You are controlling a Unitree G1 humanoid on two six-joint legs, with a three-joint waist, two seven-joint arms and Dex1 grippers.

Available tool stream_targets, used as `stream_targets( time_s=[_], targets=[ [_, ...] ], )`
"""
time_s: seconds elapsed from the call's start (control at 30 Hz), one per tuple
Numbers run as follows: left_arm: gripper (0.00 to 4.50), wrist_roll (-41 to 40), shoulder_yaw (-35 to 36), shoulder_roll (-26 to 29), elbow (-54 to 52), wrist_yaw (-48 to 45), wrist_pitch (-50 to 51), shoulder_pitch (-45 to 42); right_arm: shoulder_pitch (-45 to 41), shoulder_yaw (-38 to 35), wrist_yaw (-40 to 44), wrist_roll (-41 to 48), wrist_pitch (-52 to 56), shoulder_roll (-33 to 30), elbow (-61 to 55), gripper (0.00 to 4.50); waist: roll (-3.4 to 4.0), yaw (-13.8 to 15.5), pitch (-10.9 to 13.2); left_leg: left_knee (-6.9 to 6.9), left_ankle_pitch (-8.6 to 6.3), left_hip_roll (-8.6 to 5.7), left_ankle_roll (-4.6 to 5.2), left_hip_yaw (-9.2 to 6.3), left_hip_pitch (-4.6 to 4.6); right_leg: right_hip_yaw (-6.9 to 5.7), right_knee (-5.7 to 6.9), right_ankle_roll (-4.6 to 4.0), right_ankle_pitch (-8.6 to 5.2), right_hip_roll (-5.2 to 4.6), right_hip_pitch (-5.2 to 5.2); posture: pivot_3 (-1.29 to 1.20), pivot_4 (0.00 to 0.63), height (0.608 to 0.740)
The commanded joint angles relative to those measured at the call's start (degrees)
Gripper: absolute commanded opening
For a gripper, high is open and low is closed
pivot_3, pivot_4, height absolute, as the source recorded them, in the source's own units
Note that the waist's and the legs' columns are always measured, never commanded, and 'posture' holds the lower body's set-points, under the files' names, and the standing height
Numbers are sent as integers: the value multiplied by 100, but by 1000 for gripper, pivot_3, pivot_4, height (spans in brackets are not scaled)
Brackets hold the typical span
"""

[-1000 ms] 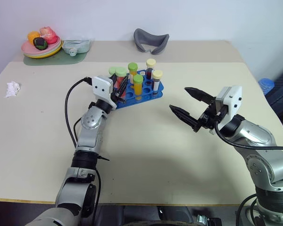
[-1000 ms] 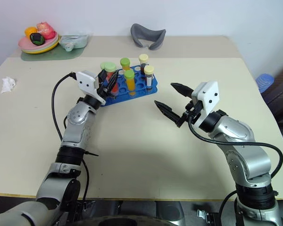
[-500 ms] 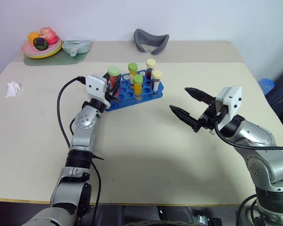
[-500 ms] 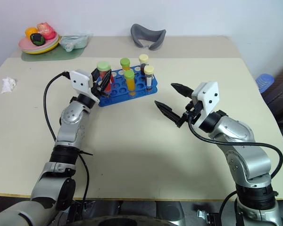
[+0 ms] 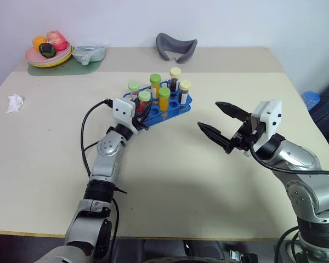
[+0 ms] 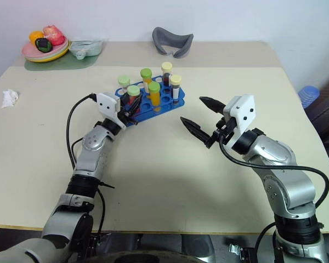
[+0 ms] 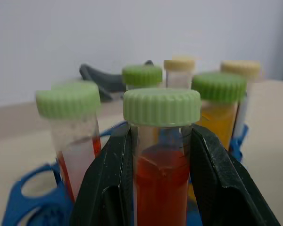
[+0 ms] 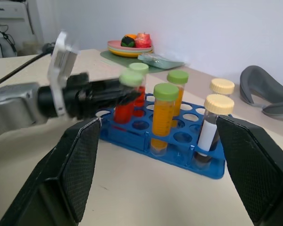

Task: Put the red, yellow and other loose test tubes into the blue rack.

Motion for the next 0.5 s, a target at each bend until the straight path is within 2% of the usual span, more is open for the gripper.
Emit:
stream_targets(
  time_s=[0.03, 0.2, 0.3, 0.43, 0.5],
  targets=[
    [1514, 49, 8, 53, -45, 14, 69, -18, -9, -171, -33, 24, -68, -2, -189, 3959, 0, -4, 0, 0, 0, 0, 0, 0, -1, 0, 0, 0, 0, 0, 0, 0, 150, 740],
    [1514, -106, 68, 31, -140, -39, 100, -10, -13, -153, -31, 28, -82, 18, -177, 3959, 0, -8, 0, -1, 0, 0, 0, 0, 1, 0, 0, 0, 0, 0, 0, 0, 150, 740],
    [2458, -291, 132, 5, -270, -94, 183, 8, -20, -144, -24, 28, -86, 23, -167, 3959, 0, -8, 0, -1, 0, 0, 0, 0, 1, 0, 0, 0, 0, 0, 0, 0, 150, 740],
    [4467, -432, 171, -6, -425, -147, 168, 58, -16, -148, -12, 32, -86, 19, -157, 3959, -1, -7, 0, -2, 0, 0, 0, 0, -1, 0, -1, 0, 0, 0, -2, 0, 150, 740],
    [4467, -526, 217, 11, -609, -182, 148, 142, -15, -141, -13, 30, -81, 19, -159, 3959, 0, -8, 1, -2, 0, 0, 0, 0, -1, 0, -1, 0, 0, 0, -3, 0, 150, 740]
  ],
)
